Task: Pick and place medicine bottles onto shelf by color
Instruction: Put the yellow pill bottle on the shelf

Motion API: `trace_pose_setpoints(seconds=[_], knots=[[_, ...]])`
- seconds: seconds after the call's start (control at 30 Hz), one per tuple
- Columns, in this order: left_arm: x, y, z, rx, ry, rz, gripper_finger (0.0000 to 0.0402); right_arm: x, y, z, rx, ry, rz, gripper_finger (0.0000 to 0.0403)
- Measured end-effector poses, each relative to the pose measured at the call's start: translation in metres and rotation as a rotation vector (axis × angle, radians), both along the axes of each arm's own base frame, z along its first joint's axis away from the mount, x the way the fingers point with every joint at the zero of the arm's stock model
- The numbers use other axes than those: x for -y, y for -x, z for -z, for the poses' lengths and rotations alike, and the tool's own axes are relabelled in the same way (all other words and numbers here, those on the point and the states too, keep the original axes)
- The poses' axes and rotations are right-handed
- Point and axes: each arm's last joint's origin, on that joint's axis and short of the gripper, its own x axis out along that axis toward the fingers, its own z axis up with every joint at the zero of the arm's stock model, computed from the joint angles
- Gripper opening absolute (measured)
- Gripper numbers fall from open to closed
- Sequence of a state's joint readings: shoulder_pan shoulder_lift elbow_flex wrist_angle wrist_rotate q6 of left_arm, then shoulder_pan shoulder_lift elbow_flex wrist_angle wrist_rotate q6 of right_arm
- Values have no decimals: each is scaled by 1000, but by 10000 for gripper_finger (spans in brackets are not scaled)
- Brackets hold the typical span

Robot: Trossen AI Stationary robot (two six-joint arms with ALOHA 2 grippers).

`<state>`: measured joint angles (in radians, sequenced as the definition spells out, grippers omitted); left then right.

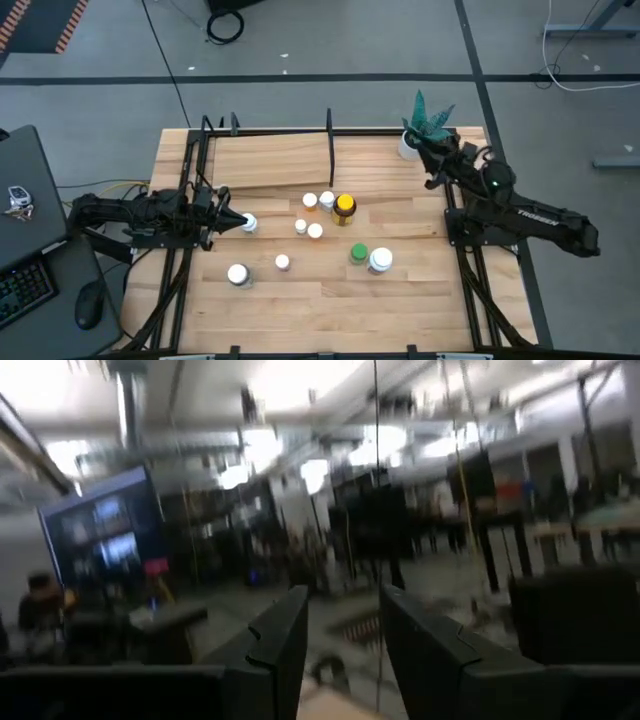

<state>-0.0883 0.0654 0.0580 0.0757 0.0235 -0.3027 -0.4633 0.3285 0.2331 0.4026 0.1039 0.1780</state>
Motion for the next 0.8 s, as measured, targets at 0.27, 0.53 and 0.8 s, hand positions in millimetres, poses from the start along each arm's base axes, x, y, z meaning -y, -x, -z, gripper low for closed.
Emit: trace_pose_setpoints(seconds=[0.27,0.53,0.8], knots=[[0,0,0,0,0,0,35,6,-26,-6,-170,-74,-119,137],[0,0,0,0,0,0,28,6,-49,-27,-286,-103,-185,137],[0,0,0,0,0,0,39,-5,-68,-44,-470,-98,-253,143]])
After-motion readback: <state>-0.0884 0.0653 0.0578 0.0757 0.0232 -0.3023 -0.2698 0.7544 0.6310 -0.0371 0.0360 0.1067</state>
